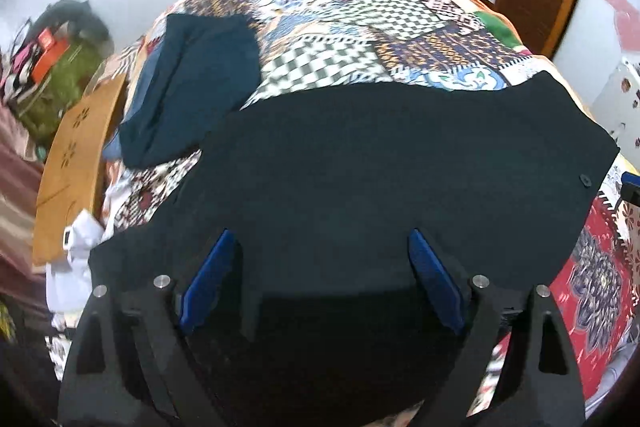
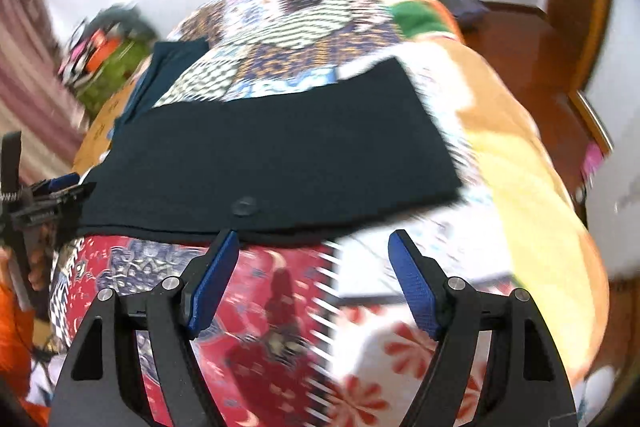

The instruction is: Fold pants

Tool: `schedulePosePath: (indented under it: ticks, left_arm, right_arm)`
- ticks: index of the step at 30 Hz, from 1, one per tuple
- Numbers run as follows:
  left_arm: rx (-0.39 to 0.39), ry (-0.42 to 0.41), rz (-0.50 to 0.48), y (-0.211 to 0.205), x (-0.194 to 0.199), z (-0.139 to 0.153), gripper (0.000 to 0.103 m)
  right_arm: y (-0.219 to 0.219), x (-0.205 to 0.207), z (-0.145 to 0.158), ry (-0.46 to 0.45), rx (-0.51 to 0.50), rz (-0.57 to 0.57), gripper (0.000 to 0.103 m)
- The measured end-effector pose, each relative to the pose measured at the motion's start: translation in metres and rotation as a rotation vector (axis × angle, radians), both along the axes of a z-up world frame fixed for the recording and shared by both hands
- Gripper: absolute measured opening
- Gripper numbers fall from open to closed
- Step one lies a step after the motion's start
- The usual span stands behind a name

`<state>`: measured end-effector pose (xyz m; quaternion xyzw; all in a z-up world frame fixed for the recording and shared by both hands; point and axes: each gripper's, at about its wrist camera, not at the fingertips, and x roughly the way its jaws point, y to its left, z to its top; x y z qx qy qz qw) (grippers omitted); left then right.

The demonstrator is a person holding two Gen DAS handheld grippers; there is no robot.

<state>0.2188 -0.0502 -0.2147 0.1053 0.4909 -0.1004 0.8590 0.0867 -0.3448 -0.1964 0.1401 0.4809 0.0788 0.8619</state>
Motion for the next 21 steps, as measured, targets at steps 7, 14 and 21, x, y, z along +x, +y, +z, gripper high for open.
schedulePosePath:
  ticks: [7,14,21]
  left_arm:
    - [-0.058,0.053,-0.001,-0.016,0.009,-0.004,0.091]
    - [-0.057,0.057,0.025,-0.019,0.011,-0.006,0.097]
    - [-0.062,0.045,0.037,-0.023,0.014,-0.007,0.100]
  right_arm:
    - [-0.018,0.011,-0.013,-0.004,0.093,-0.091,0.067]
    - [-0.025,0.043,-0.026,-0.010,0.213,-0.126,0.038]
    - [-0.040,0.059,-0.024,-0.031,0.161,-0.171,0.008]
